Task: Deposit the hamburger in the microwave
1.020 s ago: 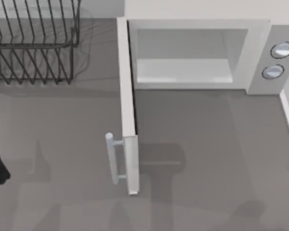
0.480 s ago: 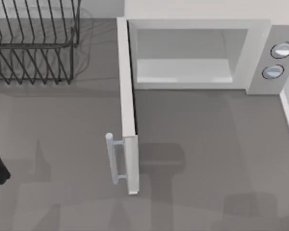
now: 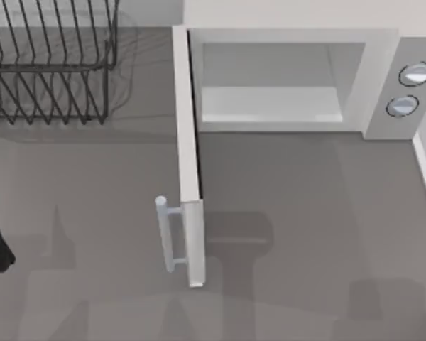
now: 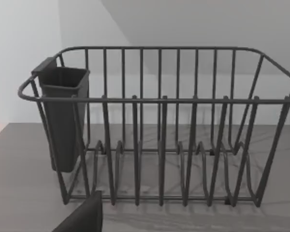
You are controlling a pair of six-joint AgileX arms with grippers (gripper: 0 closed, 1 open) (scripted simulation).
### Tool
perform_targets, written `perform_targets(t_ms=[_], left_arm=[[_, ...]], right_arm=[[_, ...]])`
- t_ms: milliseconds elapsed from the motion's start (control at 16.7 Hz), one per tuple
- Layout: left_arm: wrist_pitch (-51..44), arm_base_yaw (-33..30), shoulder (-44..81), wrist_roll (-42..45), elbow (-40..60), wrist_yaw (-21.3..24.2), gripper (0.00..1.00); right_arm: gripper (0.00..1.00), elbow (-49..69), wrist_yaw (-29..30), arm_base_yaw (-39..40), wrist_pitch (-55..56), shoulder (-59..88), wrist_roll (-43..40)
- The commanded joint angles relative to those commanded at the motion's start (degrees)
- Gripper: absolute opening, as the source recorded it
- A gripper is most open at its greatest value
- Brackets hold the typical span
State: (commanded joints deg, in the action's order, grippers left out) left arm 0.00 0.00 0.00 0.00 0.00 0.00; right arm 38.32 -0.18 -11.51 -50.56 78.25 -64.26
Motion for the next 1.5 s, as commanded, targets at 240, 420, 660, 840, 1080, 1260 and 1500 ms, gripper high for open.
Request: perform_targets(t_ms=[240, 420, 660, 840, 1080, 1260, 1500], left_arm=[[0.0, 0.0, 0.0, 0.0, 0.0, 0.0, 1.0], [0.0, 0.0, 0.0, 0.0, 0.0, 0.0, 1.0], [0.0, 0.0, 0.0, 0.0, 0.0, 0.0, 1.0], [0.0, 0.0, 0.0, 0.0, 0.0, 0.0, 1.0], [0.0, 0.0, 0.0, 0.0, 0.0, 0.0, 1.0], [0.0, 0.0, 0.0, 0.0, 0.0, 0.0, 1.0], [0.0, 0.0, 0.0, 0.0, 0.0, 0.0, 1.0]], right_arm=[[1.0, -5.5, 0.0, 0.1, 11.6, 5.6, 0.1], [1.0, -8.0, 0.0, 0.1, 16.5, 8.3, 0.1], [1.0, -8.2, 0.0, 0.1, 16.8, 8.5, 0.1], [0.77, -8.2, 0.0, 0.1, 16.8, 8.5, 0.1], [0.47, -8.2, 0.0, 0.1, 16.8, 8.5, 0.1], [0.25, -8.2, 0.0, 0.1, 16.8, 8.5, 0.1], [0.0, -8.2, 0.0, 0.1, 16.8, 8.5, 0.1]])
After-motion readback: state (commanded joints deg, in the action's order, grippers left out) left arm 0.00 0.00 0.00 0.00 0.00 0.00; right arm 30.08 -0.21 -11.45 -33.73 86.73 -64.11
